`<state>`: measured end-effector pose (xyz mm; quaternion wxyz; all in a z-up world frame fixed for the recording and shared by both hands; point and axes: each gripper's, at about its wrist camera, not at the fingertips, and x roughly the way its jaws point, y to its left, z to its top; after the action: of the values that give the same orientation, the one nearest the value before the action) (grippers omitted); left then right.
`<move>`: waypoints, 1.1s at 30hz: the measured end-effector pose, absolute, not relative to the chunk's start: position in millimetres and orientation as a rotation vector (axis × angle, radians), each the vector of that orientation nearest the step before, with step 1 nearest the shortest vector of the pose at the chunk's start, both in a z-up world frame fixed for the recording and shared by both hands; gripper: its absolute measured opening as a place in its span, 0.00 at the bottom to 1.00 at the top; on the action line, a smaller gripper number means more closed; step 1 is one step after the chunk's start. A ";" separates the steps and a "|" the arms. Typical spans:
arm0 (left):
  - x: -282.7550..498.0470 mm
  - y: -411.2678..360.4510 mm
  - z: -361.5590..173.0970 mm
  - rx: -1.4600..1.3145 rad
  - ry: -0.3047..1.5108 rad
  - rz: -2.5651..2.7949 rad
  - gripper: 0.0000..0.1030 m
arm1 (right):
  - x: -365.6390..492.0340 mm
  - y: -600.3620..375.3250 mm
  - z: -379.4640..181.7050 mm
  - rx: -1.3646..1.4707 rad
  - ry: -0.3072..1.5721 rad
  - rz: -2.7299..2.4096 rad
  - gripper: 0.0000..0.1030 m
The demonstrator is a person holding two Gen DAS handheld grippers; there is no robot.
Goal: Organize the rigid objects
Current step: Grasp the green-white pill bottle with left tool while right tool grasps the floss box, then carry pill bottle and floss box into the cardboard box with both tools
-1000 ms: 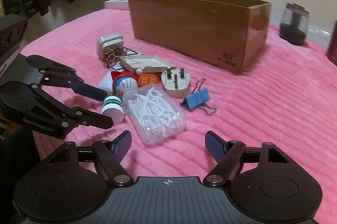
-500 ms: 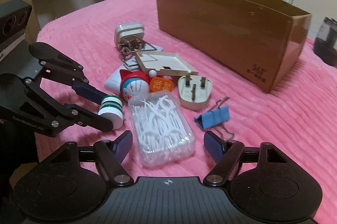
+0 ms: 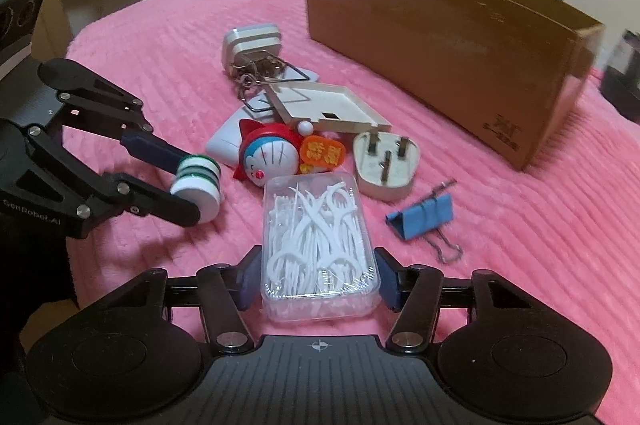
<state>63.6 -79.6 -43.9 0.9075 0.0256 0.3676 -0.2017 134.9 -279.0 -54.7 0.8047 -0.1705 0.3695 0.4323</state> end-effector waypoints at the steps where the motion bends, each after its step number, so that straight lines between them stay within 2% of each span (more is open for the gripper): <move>1: 63.2 -78.7 -43.0 0.050 0.757 -0.416 0.26 | 131.2 -280.7 -53.2 -0.357 0.794 0.906 0.52; 20: 62.2 -49.9 10.7 0.033 0.683 -0.402 0.26 | 89.1 -288.3 4.0 -0.136 0.721 0.693 0.51; 33: 128.3 -7.9 86.4 -0.018 0.609 -0.393 0.26 | 153.3 -259.3 98.3 -0.048 0.599 0.654 0.51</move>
<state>128.3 -7.9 86.4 0.9350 -0.0090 0.2978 -0.1922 153.3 -259.3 98.3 0.9030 -0.0234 0.2898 0.3163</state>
